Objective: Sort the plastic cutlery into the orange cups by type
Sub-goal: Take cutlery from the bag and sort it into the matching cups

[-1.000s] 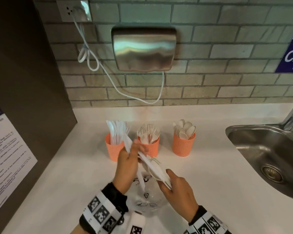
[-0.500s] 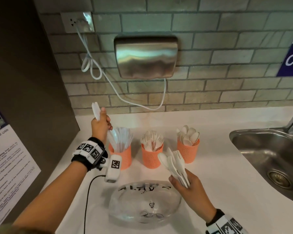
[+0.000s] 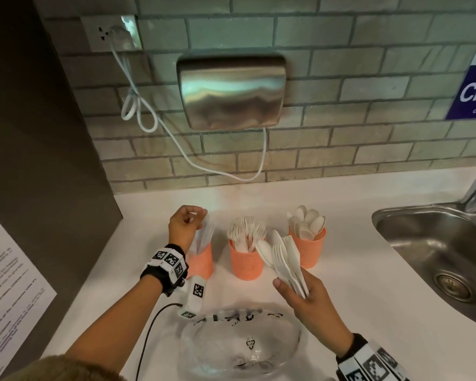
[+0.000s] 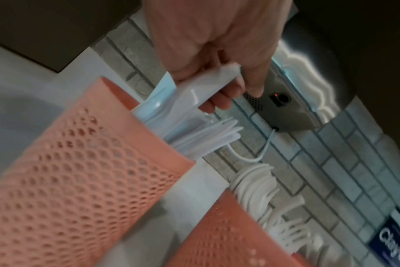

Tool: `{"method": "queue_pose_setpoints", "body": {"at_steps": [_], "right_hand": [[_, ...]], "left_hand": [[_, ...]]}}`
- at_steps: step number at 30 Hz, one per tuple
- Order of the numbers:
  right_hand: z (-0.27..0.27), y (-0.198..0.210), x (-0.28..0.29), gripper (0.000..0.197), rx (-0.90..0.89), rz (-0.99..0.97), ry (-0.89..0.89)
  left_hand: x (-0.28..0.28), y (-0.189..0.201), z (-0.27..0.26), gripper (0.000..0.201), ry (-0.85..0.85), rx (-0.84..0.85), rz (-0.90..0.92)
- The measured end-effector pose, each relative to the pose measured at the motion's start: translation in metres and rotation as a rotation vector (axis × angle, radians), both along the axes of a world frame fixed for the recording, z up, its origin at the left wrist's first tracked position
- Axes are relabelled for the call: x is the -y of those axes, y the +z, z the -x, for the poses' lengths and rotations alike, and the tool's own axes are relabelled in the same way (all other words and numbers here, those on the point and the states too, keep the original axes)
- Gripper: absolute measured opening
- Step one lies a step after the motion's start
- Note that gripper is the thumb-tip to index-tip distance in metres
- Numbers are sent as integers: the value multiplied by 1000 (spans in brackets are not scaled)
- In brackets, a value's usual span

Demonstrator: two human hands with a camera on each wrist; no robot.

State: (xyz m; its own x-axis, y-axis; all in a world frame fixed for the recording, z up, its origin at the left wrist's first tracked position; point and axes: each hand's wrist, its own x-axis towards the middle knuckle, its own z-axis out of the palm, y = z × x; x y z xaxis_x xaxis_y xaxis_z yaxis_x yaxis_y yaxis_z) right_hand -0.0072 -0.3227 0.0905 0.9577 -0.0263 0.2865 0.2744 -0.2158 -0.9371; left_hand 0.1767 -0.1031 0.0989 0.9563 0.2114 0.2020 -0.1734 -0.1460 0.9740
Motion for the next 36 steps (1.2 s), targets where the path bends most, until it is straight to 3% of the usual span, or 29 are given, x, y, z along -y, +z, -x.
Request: {"method": "queue_pose_setpoints", "body": {"at_steps": [5,7,10,13,15,17,20,22,24,26,29,31,32,36], "right_hand": [[-3,-5,-4,5,-14,17,1],[-4,-5,-6,16,-27,10,8],[-4,-3,-10,31,-40,6,10],[-5,-3,-13,28,-47,1,19],[-4,-2,-16,23,-46,-2,33],[-3,0,-19,21,-44,-1,45],[-3,1,-22,28,-31,23,42],[-2,0,-21,28,-28,47,34],[-1,-1,-19,19,-27,70,30],[0,-1,-16,5,-33,89,22],[0,-5,-12,4,-20,120,-34],[-2,-8,-11,4,-11,127,-86],[-2,-9,-12,2,-14,121,-111],[-6,-12,-16,4,-24,94,-194]], "left_hand": [[-3,-9,2,18,6,40,-284],[-6,-8,2,12,32,64,-437],[-13,-2,2,25,19,117,-598],[-14,-1,4,38,-87,148,-894],[-15,-5,4,45,-177,95,-1116],[-16,-8,3,48,-222,56,-1200],[-15,-6,0,45,-162,28,-1368],[-14,-3,-1,55,-93,-68,-1457],[-12,7,3,67,-48,-134,-1364],[-8,21,10,70,5,-71,-1172],[3,51,39,53,-7,135,-827],[9,65,69,26,-85,213,-601],[13,70,86,14,-133,206,-494],[35,59,146,19,-324,64,-299]]}}
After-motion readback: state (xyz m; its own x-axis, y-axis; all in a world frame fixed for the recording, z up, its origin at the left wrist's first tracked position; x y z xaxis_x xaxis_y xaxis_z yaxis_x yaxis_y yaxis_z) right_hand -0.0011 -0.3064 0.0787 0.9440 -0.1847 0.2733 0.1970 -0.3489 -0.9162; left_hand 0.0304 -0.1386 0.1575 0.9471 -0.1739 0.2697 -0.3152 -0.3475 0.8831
